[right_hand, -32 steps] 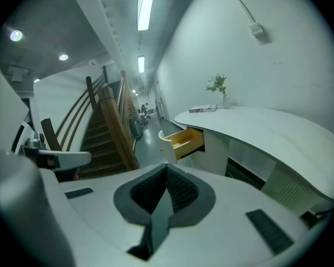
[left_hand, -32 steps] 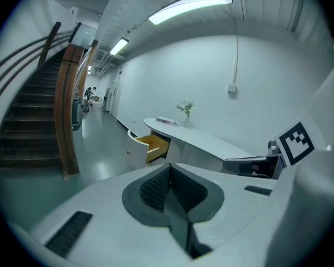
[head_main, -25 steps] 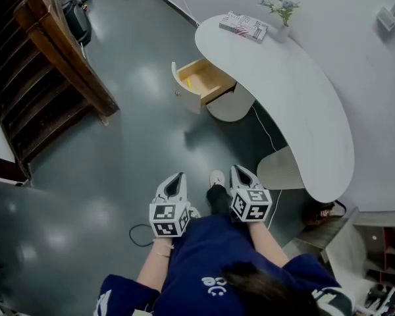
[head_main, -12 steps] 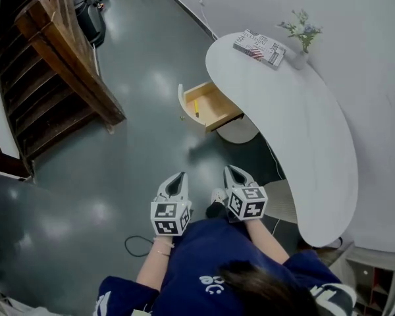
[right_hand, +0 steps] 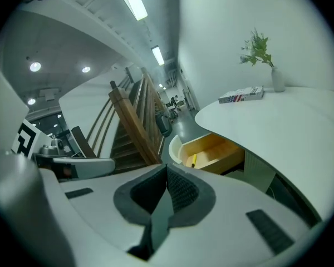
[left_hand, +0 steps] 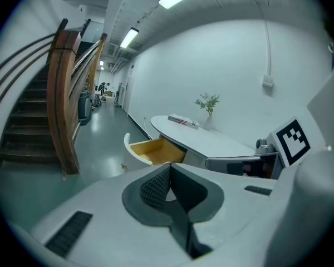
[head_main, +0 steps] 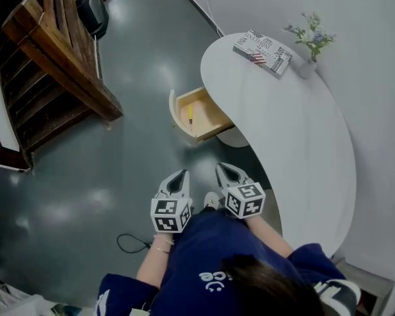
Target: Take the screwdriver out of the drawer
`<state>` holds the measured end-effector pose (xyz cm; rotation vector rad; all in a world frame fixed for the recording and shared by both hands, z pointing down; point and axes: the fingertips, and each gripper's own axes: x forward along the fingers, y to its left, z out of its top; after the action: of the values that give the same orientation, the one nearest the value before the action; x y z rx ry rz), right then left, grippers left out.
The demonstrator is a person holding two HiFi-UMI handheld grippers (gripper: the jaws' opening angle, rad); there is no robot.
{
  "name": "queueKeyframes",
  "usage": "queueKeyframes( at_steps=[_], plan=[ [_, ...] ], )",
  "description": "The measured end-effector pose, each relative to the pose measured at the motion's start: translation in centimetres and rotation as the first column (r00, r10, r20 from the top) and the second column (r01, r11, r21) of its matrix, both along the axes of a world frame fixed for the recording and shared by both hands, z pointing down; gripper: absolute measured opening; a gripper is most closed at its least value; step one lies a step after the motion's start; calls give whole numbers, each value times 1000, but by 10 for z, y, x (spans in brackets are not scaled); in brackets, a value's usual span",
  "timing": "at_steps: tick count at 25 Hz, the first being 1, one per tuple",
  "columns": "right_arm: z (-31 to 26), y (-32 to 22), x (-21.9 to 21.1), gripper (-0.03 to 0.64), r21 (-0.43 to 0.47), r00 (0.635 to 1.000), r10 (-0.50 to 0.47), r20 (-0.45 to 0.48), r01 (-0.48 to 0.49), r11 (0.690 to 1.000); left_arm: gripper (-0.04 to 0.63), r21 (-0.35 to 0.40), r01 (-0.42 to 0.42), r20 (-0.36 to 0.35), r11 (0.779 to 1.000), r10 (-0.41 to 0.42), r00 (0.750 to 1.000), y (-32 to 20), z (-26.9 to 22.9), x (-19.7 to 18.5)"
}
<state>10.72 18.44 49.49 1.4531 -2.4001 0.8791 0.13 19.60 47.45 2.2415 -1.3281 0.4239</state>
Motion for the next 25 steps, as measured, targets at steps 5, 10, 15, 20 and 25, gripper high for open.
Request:
queueKeyframes(
  at_steps=[5,10,15,20,25],
  plan=[
    [-2,-13,3,8,-1,999,-21,46,21,1000,5,-19,-4,-8,1000,4,1000,-10,-1,9],
    [6,-22,0,8,-31,998,-22,62,24,999,5,-44,-28,-25,999,27,999,-19,5,11],
    [18,-42,-1,8,-73,1000,15,10,-14,997,5,-33,-63,-42,997,62,997,-55,9,6],
    [32,-78,-1,8,-136,993,49,-110,-64,989,5,-33,-137,-4,990,137,991,-105,12,9],
    [37,-123,-12,8,-149,986,136,-93,-148,978,5,-60,-214,6,975,214,977,-162,22,-6]
  ],
)
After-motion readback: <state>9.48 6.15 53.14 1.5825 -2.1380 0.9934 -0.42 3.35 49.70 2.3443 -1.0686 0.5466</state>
